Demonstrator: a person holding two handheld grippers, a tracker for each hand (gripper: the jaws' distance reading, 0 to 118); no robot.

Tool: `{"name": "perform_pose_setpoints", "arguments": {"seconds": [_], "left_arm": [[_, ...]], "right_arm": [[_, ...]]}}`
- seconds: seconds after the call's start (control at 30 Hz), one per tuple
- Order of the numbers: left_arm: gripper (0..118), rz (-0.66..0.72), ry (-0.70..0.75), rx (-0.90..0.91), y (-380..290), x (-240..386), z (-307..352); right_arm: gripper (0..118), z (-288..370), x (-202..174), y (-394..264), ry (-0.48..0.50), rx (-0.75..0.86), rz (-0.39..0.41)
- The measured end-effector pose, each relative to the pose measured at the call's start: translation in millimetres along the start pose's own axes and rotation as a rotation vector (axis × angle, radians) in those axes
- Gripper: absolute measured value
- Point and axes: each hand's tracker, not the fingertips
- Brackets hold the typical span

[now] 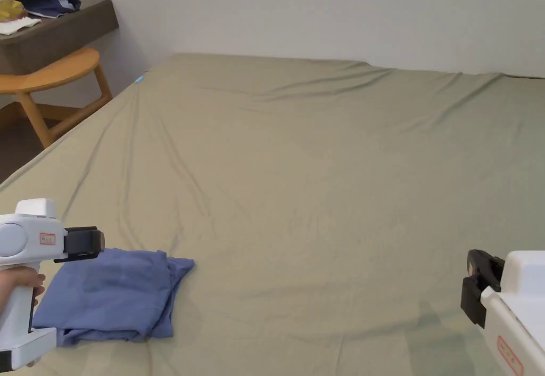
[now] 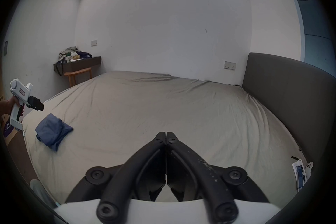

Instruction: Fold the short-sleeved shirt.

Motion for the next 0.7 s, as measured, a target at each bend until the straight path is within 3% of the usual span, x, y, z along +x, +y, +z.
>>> {"name": "perform_pose_setpoints", "arguments": {"seconds": [0.37,0.5,0.7], "left_arm": [[107,-0.067,-0.124,0.513,15.3,92.9,171.8],[107,-0.145,-0.178,0.681,-2.7,148.6,229.7],[107,-0.124,-0.265,0.837,-46.6,230.9,277.3]], "right_arm": [[3,66.3,45.7,41.5,-0.058,0.193,-0.008],[3,92.4,66.2,54.9,-0.109,0.264,0.011],[3,124.3,98.6,63.5,-0.174,0.335,0.029]]}}
